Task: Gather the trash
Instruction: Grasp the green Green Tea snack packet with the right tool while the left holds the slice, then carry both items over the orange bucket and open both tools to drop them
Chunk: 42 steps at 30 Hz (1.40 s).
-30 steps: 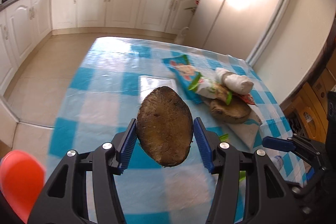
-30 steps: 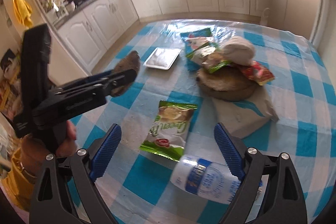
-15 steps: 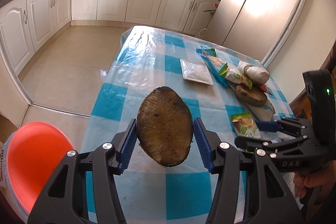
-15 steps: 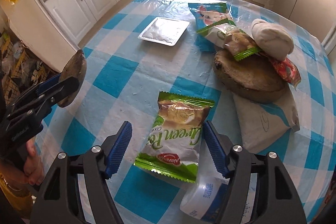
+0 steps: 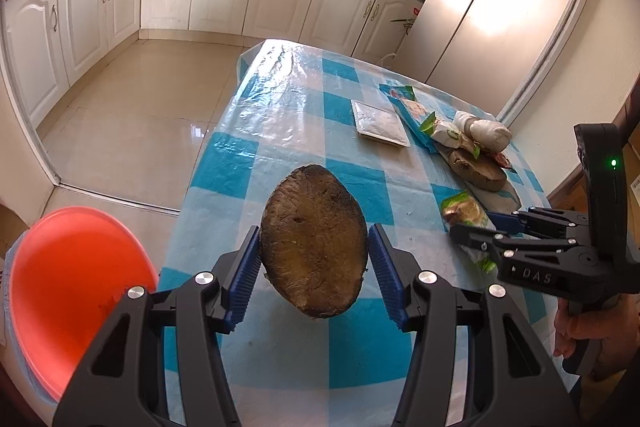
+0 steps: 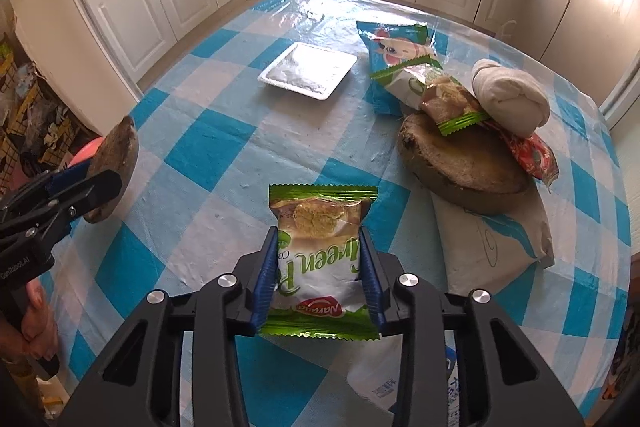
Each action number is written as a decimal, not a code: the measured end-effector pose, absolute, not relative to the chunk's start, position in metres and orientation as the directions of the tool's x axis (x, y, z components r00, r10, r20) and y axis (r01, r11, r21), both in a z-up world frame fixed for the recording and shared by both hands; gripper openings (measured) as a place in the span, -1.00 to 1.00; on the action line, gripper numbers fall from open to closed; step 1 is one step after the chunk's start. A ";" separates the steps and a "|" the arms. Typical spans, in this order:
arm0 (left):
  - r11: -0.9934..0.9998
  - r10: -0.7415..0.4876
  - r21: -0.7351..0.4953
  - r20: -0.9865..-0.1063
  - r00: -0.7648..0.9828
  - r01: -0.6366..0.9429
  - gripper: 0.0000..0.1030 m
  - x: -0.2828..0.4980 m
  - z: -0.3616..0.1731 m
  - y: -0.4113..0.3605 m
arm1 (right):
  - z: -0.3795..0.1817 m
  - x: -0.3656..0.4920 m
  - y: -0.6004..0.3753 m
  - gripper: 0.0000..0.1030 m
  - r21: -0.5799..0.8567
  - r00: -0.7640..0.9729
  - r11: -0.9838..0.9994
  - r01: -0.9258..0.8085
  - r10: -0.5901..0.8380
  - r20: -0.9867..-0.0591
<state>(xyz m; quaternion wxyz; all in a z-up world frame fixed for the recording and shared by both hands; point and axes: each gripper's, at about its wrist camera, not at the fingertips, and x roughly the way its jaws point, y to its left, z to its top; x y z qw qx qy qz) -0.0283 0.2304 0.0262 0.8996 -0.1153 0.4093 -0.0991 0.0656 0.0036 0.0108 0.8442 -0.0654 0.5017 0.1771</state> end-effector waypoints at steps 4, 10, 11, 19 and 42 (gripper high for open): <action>0.953 -0.268 -0.293 -0.710 0.651 0.073 0.07 -0.035 0.029 0.236 | 0.019 0.063 0.002 -0.24 0.080 0.465 0.930 -0.359 0.252 -0.849; 0.954 -0.255 -0.296 -0.696 0.672 0.055 0.07 -0.047 0.036 0.248 | 0.040 0.056 0.007 -0.24 0.128 0.497 0.922 -0.366 0.310 -0.811; 0.954 -0.250 -0.295 -0.693 0.676 0.049 0.07 -0.049 0.038 0.250 | 0.044 0.054 0.009 -0.24 0.138 0.501 0.920 -0.368 0.321 -0.804; 0.957 -0.187 -0.290 -0.671 0.718 -0.021 0.07 -0.076 0.053 0.286 | 0.073 0.044 0.040 -0.24 0.191 0.503 0.879 -0.436 0.414 -0.759; 0.914 0.034 -0.284 -0.661 0.749 -0.292 0.07 -0.139 0.054 0.402 | 0.056 0.010 0.228 -0.24 0.352 0.203 0.629 -0.693 0.639 -0.742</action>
